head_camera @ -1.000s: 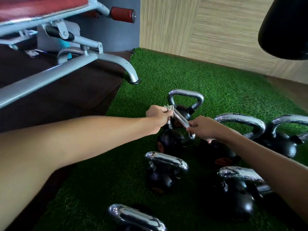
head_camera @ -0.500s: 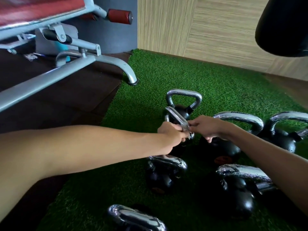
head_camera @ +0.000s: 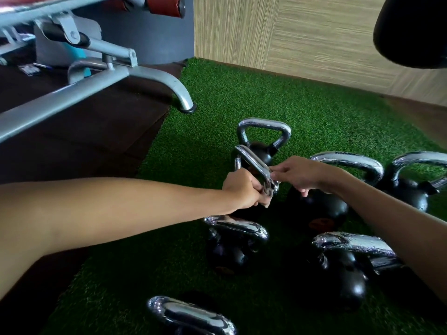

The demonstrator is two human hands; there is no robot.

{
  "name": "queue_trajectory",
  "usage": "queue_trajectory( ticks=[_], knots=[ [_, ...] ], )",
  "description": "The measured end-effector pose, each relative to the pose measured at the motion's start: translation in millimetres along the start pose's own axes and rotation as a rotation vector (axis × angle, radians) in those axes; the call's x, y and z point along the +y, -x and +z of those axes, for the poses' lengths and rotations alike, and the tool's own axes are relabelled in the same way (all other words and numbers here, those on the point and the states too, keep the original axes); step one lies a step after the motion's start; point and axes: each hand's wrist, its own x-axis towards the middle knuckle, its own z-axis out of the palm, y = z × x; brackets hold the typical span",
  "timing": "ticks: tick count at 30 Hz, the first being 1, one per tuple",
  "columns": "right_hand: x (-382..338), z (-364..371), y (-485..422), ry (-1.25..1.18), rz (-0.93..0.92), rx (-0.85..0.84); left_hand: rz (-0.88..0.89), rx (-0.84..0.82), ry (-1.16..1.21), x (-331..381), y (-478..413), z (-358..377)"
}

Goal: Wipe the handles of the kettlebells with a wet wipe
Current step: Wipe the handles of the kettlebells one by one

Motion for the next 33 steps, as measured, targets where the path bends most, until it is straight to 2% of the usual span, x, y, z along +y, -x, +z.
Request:
queue_trajectory(
  ticks=[4, 8, 10, 13, 15, 18, 21, 24, 26, 30, 33],
  knots=[
    [-1, 0, 2, -0.01, 0.014, 0.026, 0.016, -0.015, -0.133, -8, -5, 3],
    [-3, 3, 6, -0.023, 0.041, 0.054, -0.02, -0.059, -0.13, -10, -6, -4],
    [-6, 5, 9, -0.007, 0.04, 0.139, -0.078, -0.043, -0.059, -11, -4, -16],
    [-13, 6, 18, 0.04, 0.034, 0.395, -0.132, 0.054, 0.088, -10, 5, -42],
    [-19, 8, 25, -0.078, 0.008, 0.418, -0.066, 0.14, 0.123, -4, 13, -56],
    [-32, 12, 35, -0.358, -0.026, 0.322, 0.105, 0.239, 0.075, 12, 27, -64],
    [-34, 11, 34, -0.53, -0.045, 0.317, 0.263, 0.232, 0.011, 27, 34, -61],
    [-30, 7, 33, -0.587, 0.007, 0.338, 0.315, 0.191, -0.009, 30, 33, -57],
    [-23, 2, 34, -0.569, 0.051, 0.385, 0.268, 0.182, -0.084, 31, 30, -53],
    [2, -9, 35, -0.537, 0.096, 0.554, -0.025, 0.105, -0.229, 39, 14, -45],
    [14, -10, 36, -0.514, 0.112, 0.586, -0.174, 0.033, -0.275, 52, -6, -40]
  ],
)
